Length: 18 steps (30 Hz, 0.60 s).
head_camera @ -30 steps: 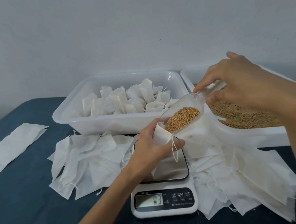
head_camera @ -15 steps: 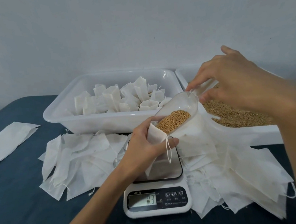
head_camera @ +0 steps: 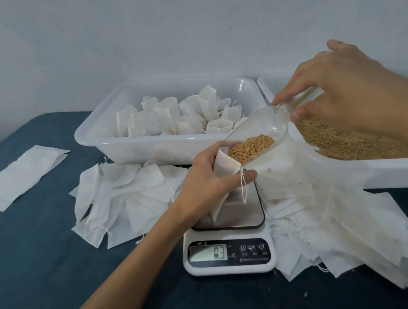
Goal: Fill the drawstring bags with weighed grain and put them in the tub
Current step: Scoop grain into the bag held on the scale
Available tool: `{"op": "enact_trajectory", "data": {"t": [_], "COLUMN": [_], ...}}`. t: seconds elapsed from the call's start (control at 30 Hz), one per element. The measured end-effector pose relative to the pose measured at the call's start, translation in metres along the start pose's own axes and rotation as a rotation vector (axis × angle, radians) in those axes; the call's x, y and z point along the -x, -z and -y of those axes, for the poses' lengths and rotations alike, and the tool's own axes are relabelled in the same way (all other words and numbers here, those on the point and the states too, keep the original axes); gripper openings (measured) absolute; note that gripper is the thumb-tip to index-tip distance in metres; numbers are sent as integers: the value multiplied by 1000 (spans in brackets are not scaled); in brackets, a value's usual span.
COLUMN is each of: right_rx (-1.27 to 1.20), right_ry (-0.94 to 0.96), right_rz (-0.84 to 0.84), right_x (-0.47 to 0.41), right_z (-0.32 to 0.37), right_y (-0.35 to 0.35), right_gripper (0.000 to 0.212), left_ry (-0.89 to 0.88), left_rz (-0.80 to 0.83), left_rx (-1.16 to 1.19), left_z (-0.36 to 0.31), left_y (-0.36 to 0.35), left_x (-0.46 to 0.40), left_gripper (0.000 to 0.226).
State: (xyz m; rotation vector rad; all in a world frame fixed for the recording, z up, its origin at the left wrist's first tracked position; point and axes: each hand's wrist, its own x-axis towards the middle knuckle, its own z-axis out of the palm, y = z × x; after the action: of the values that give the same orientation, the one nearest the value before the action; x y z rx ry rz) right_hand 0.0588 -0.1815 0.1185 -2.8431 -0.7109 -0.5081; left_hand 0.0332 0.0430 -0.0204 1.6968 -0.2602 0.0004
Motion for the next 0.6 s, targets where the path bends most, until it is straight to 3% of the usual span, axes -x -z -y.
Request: {"op": "enact_trajectory", "data": {"t": [0.6], "right_rx": [94], "right_ry": [15], "right_rz": [-3], "right_x": [-1], "right_z": [0], "right_y": [3], "right_gripper": [36], "left_ry": [-3], "left_rz": [93], "left_rx": [144], "left_z": [-3], "left_y": [1], "left_x": [2], "left_gripper": [59]}}
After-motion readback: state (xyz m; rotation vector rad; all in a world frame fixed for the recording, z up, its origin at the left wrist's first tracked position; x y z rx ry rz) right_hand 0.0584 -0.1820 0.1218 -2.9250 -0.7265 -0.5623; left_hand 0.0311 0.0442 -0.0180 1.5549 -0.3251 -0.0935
